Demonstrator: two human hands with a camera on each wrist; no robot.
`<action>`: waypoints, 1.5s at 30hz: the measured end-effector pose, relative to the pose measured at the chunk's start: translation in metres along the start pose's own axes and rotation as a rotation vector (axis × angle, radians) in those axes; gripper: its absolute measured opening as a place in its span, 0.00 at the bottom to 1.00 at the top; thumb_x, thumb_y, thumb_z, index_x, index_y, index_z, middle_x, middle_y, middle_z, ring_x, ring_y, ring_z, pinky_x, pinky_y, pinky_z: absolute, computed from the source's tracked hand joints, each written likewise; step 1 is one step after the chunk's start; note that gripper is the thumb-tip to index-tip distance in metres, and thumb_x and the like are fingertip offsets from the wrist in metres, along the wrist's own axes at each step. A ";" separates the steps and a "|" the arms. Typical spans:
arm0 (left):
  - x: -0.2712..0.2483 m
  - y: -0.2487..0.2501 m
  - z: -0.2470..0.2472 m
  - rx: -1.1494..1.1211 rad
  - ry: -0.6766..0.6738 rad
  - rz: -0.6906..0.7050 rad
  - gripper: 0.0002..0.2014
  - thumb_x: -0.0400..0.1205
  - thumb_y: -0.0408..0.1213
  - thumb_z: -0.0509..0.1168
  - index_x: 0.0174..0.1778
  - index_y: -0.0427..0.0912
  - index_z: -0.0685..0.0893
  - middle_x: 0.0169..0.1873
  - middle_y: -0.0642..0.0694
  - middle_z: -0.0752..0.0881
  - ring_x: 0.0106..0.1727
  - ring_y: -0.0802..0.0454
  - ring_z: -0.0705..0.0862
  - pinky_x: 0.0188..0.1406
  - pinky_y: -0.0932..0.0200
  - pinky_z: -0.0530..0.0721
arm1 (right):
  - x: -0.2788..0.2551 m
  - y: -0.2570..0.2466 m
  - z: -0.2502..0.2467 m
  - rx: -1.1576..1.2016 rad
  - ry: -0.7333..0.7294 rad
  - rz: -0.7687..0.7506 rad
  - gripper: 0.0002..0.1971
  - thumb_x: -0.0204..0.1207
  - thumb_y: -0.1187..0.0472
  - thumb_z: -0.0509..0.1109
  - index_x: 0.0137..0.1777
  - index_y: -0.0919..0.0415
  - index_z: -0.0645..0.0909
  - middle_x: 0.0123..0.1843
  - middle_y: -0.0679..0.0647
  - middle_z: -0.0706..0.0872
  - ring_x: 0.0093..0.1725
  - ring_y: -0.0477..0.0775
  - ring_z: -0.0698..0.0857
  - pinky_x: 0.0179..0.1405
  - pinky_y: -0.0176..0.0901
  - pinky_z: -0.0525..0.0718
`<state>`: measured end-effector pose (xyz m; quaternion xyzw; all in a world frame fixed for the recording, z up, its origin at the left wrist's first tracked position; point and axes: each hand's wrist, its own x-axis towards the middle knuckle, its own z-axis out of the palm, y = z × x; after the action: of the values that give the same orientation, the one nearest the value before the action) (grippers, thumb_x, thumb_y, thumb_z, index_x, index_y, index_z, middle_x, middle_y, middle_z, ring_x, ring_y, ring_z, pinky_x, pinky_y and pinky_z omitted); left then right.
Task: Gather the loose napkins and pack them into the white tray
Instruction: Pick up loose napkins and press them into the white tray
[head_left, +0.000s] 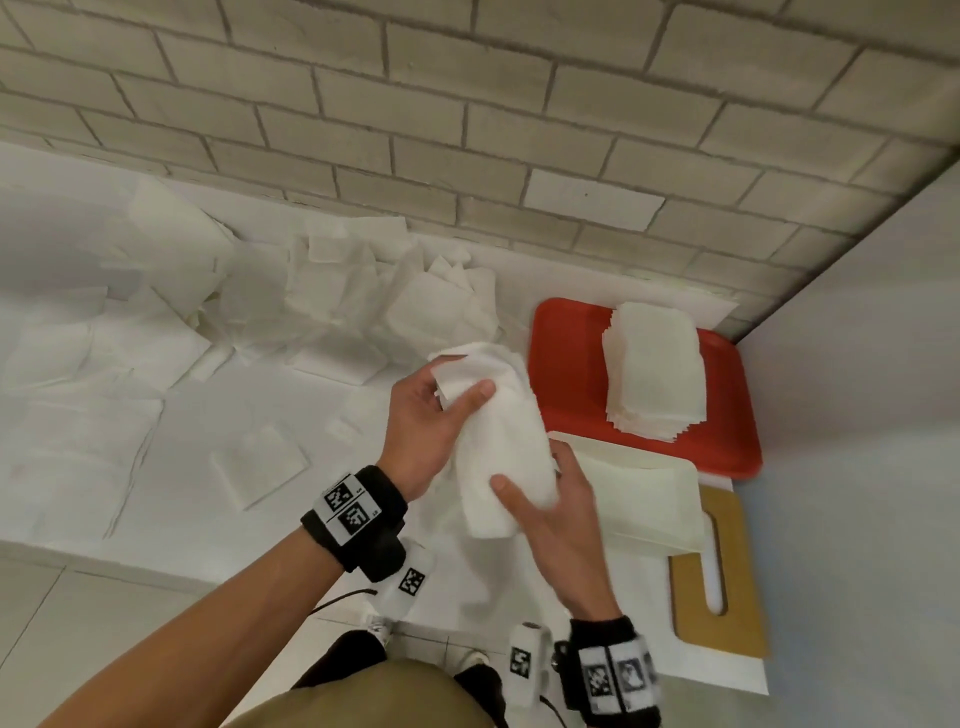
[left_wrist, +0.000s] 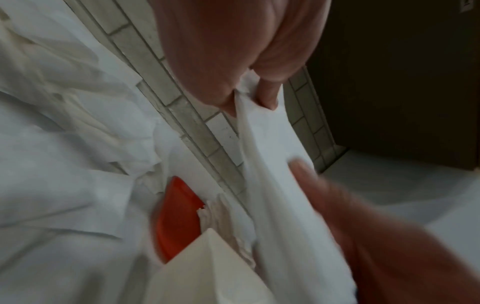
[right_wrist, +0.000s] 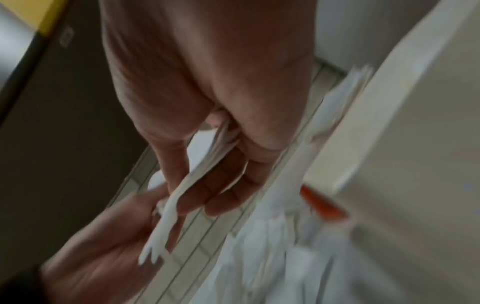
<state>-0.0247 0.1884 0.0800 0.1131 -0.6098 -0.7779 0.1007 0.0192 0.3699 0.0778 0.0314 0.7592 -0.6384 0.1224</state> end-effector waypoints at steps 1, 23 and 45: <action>0.000 0.000 0.010 0.007 0.013 0.026 0.14 0.81 0.31 0.81 0.62 0.42 0.92 0.58 0.47 0.95 0.61 0.47 0.93 0.62 0.46 0.91 | -0.003 0.000 -0.024 -0.007 0.025 0.002 0.21 0.80 0.57 0.85 0.69 0.46 0.85 0.61 0.42 0.94 0.60 0.46 0.94 0.60 0.57 0.94; 0.015 -0.105 -0.013 1.163 0.006 0.105 0.12 0.85 0.34 0.72 0.64 0.41 0.86 0.53 0.44 0.84 0.60 0.39 0.82 0.59 0.40 0.86 | 0.032 0.061 -0.142 -1.141 0.487 -0.031 0.27 0.79 0.50 0.84 0.72 0.56 0.77 0.49 0.59 0.92 0.49 0.65 0.89 0.35 0.49 0.85; 0.053 -0.089 -0.182 1.041 -0.220 -0.333 0.25 0.75 0.36 0.84 0.59 0.46 0.75 0.50 0.45 0.86 0.49 0.45 0.84 0.47 0.54 0.80 | 0.148 0.103 0.103 -0.607 0.111 0.007 0.08 0.84 0.58 0.80 0.51 0.52 0.82 0.45 0.47 0.91 0.49 0.54 0.91 0.52 0.51 0.90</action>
<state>-0.0228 0.0253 -0.0514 0.1609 -0.8944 -0.3865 -0.1573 -0.0880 0.2722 -0.0707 0.0305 0.9207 -0.3793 0.0868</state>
